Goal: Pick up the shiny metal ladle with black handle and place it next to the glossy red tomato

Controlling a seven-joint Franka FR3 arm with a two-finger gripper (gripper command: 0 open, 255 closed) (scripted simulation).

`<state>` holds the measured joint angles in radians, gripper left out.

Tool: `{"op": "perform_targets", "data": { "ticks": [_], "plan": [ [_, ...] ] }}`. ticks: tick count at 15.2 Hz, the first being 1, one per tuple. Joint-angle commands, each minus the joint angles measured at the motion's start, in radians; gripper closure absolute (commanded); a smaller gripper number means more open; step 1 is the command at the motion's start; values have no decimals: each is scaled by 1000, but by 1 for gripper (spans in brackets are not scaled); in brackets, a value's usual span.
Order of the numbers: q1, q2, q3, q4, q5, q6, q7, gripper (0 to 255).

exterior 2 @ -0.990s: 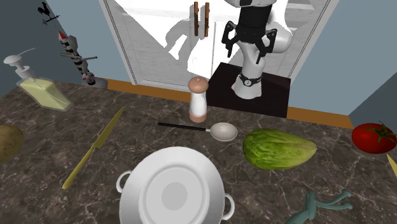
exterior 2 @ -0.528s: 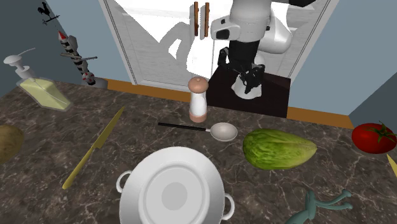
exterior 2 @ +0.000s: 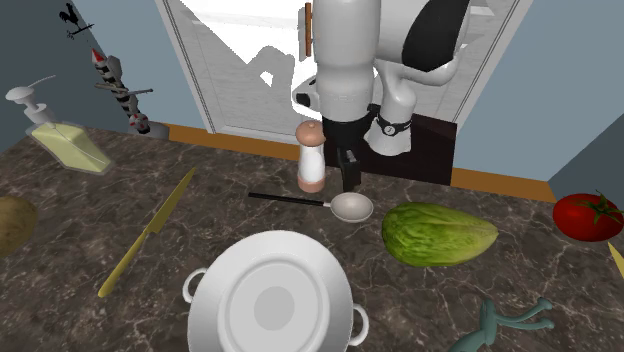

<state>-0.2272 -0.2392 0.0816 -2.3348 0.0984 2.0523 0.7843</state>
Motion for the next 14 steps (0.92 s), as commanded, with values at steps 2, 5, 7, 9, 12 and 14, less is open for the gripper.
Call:
{"op": "perform_targets", "data": {
  "ticks": [2,5,7,9,12,14],
  "plan": [
    [-34,110,-4,37,13,76,162,0],
    [-59,190,-18,63,26,132,290,0],
    [-57,203,-17,50,27,159,289,0],
    [-56,218,-16,37,29,186,288,0],
    [-55,241,-12,20,32,227,287,0],
    [-55,246,-11,16,32,235,287,0]
  ]
}}
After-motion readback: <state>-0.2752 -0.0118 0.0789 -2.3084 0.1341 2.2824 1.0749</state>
